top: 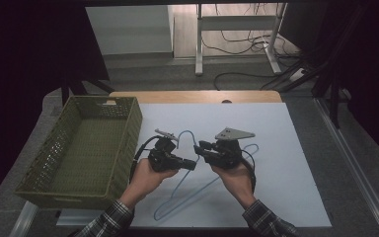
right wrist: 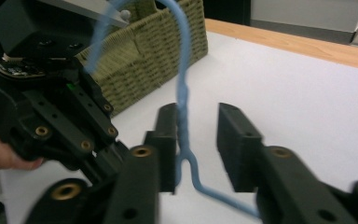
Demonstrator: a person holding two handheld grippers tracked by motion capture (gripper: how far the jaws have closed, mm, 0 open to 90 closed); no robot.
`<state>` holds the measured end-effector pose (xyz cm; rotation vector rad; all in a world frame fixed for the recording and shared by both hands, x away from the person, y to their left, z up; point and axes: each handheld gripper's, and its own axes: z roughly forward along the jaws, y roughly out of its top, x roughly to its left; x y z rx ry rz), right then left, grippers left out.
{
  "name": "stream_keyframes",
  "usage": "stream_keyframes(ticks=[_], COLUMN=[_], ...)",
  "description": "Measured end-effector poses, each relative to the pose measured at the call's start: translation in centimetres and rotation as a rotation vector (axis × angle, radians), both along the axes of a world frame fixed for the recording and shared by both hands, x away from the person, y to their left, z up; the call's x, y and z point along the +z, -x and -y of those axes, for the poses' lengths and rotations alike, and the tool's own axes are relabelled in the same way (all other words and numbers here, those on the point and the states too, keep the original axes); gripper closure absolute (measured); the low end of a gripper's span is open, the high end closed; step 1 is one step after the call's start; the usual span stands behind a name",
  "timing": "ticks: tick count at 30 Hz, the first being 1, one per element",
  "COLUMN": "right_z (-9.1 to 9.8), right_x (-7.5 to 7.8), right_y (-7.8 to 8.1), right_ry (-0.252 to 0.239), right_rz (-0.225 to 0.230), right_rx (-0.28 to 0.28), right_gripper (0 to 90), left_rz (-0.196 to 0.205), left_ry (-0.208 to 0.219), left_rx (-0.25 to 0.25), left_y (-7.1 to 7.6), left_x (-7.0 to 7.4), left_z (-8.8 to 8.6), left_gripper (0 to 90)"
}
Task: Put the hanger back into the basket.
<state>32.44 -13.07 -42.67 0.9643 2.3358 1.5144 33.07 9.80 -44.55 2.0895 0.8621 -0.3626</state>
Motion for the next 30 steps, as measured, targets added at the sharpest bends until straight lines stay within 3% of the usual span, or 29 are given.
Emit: stream_keyframes(ticks=[3,5,16,24,30], right_z=[0.6,1.0,4.8,6.5,7.4], right_x=[0.7,1.1,3.2,3.2,2.7], right_y=[0.5,0.8,2.6,4.5,5.9], right_ry=[0.013,0.023,-0.020,0.014,0.038], right_rz=[0.016,0.026,0.007,-0.003,-0.007], right_rx=[-0.010,-0.018,-0.043,-0.045,-0.053], right_gripper=[56.9,50.9,29.0,10.0,5.7], left_rz=[0.031,0.039,0.068,0.091,0.124], left_ry=[-0.029,-0.023,-0.033,-0.055,-0.070], left_rx=[0.008,0.020,0.043,0.074,0.107], left_y=[0.3,0.4,0.8,1.4,1.7], left_x=[1.0,1.5,3.8,6.3,8.5], left_z=[-0.1,-0.3,-1.5,-3.5,-5.7], left_gripper=[88.1,88.2,88.2,88.1,88.1])
